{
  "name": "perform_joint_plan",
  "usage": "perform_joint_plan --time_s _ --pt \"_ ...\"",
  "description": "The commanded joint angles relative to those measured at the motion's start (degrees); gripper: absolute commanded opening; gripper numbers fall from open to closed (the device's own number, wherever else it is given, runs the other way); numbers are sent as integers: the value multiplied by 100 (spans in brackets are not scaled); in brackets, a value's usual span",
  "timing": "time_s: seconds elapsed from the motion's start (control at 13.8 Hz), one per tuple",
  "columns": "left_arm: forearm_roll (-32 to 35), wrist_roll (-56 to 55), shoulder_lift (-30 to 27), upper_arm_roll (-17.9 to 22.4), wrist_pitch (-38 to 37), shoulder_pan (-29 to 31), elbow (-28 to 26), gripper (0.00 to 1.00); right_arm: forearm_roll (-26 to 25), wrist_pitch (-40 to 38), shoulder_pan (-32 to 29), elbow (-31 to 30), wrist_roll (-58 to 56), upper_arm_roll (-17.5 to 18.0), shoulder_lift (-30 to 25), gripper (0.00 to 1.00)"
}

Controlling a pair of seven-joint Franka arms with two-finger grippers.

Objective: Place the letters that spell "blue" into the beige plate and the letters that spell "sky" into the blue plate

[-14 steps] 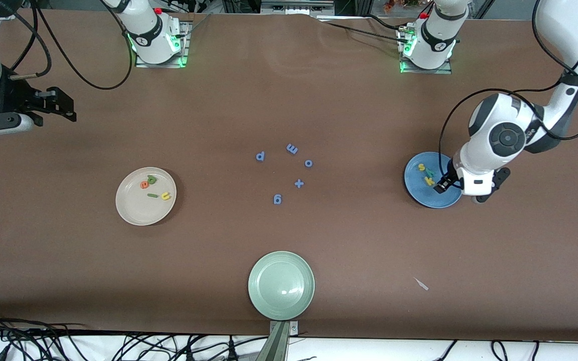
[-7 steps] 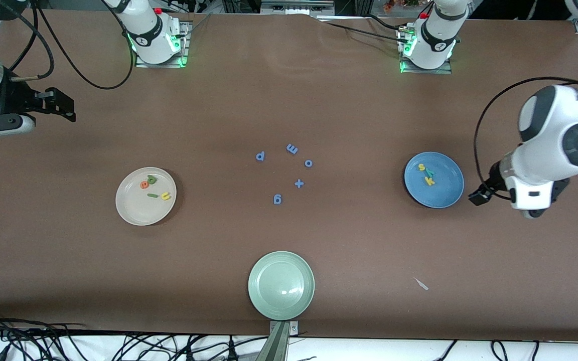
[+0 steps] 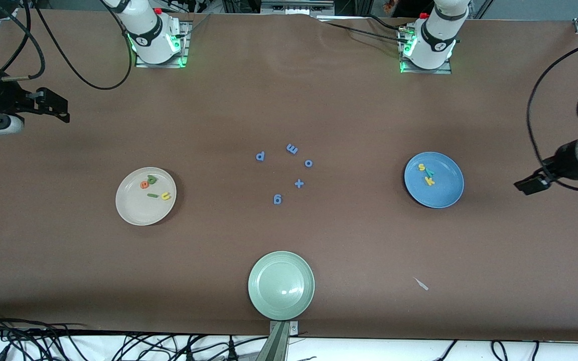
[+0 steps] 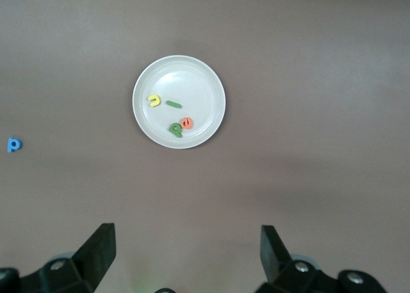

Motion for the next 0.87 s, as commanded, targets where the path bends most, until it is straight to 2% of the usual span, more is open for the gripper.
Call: perform_joint_plan --time_s 0.0,0.07,0.22,0.36,0.58,0.8 --pt "-333 731 32 651 -625 -567 615 100 -117 -19 -54 395 59 33 218 100" --pt "-482 837 32 1037 -862 -988 869 100 -160 -19 -46 422 94 33 262 100" --pt "-667 1082 -177 2195 -1154 -1945 1143 100 -100 113 -20 439 103 42 271 100" --pt "-1123 2108 -493 3172 -1154 -2553 1065 100 -135 157 25 431 121 77 263 100" --pt "-1571 2525 -915 4798 -1207 -3897 995 100 -91 78 -45 413 138 33 271 100" --pt "-1732 2770 -1083 4873 -1365 -3945 898 100 23 43 -46 378 139 -2 271 100"
